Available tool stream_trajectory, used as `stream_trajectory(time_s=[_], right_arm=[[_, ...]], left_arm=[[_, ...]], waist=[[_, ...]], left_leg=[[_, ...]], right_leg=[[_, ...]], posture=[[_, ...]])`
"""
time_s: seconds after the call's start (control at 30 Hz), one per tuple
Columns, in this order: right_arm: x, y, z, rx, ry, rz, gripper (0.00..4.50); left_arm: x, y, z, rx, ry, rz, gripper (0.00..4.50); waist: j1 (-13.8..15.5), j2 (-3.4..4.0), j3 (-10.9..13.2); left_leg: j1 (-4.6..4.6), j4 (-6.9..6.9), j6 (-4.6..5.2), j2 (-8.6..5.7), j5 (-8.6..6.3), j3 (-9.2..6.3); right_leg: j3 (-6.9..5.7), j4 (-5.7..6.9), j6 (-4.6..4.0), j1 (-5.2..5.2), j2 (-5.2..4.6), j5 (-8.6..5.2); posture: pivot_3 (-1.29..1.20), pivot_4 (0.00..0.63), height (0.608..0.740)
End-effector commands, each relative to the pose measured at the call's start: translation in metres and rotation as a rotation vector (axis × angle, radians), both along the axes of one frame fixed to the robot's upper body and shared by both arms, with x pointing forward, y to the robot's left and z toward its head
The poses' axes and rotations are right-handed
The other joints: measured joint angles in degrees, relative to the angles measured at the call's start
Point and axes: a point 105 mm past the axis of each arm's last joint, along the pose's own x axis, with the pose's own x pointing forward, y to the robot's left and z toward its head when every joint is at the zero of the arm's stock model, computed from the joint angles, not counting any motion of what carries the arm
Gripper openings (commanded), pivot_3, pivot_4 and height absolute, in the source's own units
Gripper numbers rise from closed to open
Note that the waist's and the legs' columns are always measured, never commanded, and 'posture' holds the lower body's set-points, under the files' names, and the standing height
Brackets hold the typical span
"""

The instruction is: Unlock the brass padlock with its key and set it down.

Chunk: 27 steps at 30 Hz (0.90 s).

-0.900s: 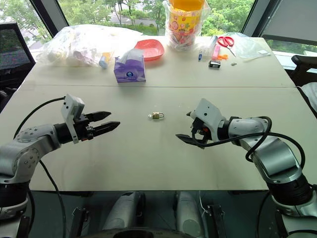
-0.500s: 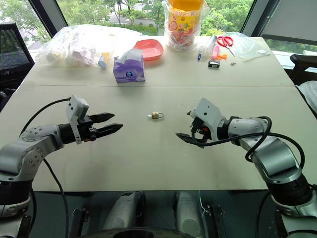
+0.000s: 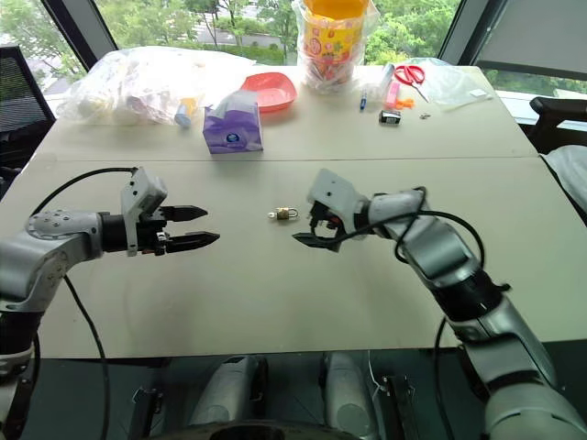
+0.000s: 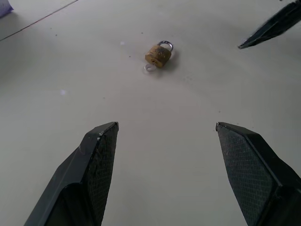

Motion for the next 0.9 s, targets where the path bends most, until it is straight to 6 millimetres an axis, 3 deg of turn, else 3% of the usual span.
stream_trajectory(time_s=[0.03,0.27,0.47,0.57,0.67,0.77,0.9], right_arm=[[0.019,0.01,-0.003,-0.026,0.002,0.025,4.5],[0.043,0.022,-0.007,-0.031,0.07,0.07,4.5],[0.051,0.031,-0.015,-0.026,0.119,0.09,4.5],[0.05,0.038,-0.024,-0.035,0.142,0.106,3.69],[0.048,0.036,-0.032,-0.082,0.125,0.144,2.12],[0.049,0.029,-0.026,-0.127,0.023,0.166,0.68],[0.054,0.028,0.007,-0.088,-0.198,0.166,0.69]], left_arm=[[-0.002,0.002,0.015,0.011,-0.063,-0.01,3.43],[-0.013,-0.004,0.002,-0.012,-0.055,0.034,3.43],[-0.015,-0.006,-0.002,-0.019,-0.064,0.058,3.43],[-0.014,-0.005,-0.003,-0.021,-0.072,0.073,3.49],[-0.011,0.0,-0.001,-0.029,-0.075,0.097,3.49],[-0.002,0.001,0.007,-0.091,-0.087,0.109,3.49],[0.012,-0.011,0.026,-0.25,-0.086,0.093,3.49]], waist=[[-0.09,-0.01,0.01],[-0.27,0.0,0.02],[-0.24,0.01,0.02],[-0.37,0.01,0.02],[-0.49,0.01,0.02],[-0.22,0.02,0.01],[0.22,0.03,0.02]], left_leg=[[-0.01,0.01,0.01,-0.01,0.0,0.0],[-0.09,0.04,0.01,-0.03,0.0,0.01],[-0.05,0.04,0.0,-0.01,0.01,-0.02],[0.05,0.05,-0.01,-0.02,0.01,0.02],[0.16,0.05,-0.01,-0.01,0.01,0.03],[0.25,0.06,-0.01,-0.02,0.01,0.01],[0.22,0.15,-0.12,-0.06,0.08,-0.07]], right_leg=[[0.0,0.0,0.01,0.0,0.0,0.0],[0.02,0.03,0.11,-0.07,-0.03,0.07],[0.01,0.24,0.19,-0.11,0.03,0.11],[0.05,0.3,0.19,-0.07,0.01,0.11],[0.06,0.47,0.19,-0.04,0.01,0.11],[0.06,0.69,0.18,-0.06,0.0,0.1],[0.04,0.76,0.06,-0.04,0.0,0.02]], posture=[[0.0,0.15,0.74],[0.0,0.15,0.74],[0.0,0.15,0.74],[0.0,0.15,0.74],[0.0,0.15,0.74],[0.0,0.15,0.74],[0.0,0.15,0.74]])
